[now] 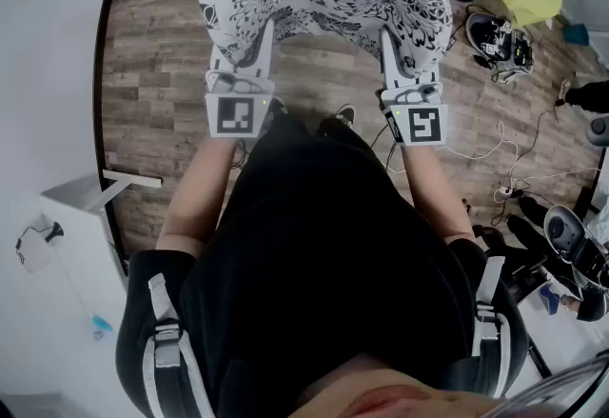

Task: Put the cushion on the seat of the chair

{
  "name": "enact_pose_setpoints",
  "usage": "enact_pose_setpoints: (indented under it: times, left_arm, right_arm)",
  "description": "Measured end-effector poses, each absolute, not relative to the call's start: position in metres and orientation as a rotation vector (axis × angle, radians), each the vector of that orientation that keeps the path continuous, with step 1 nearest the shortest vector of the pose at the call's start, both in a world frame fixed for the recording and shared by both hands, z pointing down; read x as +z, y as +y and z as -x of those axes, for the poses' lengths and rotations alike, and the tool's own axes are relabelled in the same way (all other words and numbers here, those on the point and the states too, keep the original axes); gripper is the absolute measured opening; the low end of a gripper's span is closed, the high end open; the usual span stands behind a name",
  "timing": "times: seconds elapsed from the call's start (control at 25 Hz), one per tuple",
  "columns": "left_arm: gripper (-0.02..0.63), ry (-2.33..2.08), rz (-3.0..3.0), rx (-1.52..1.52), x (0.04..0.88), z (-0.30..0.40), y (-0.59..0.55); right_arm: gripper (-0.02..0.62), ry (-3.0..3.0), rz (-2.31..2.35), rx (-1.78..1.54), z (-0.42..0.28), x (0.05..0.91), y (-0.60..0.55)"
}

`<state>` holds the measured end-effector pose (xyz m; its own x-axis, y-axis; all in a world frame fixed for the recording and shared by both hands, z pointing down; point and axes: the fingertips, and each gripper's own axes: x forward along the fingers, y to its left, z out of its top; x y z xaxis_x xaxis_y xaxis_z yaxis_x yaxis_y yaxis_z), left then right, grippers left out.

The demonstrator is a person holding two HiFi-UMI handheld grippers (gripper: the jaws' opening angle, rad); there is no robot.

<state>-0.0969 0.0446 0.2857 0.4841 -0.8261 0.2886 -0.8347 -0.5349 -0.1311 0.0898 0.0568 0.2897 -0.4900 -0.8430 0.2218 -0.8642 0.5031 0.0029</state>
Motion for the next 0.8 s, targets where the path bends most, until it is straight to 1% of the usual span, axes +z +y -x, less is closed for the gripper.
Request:
enact_pose_setpoints:
  times: [0.16, 0.36, 0.8]
  left_arm:
    - [0.028, -1.481, -2.701, 0.533, 0.2886, 0.0976, 0.0462]
    - [0.028, -1.484, -2.689, 0.518, 0.2892, 0.1011, 0.0461]
    - [0.028, -1.452, -2.716, 0.468, 0.2853, 0.1008, 0.0434]
  right_arm:
    - [0.054, -2.553, -1.467, 0.167, -0.0878, 0.2909, 0.0573]
    - [0.054, -2.563, -1.483, 0.214, -0.0839, 0.2905, 0.0585]
    - [0.055, -2.522, -1.529, 0.184, -0.0838, 0.2910, 0.0639]
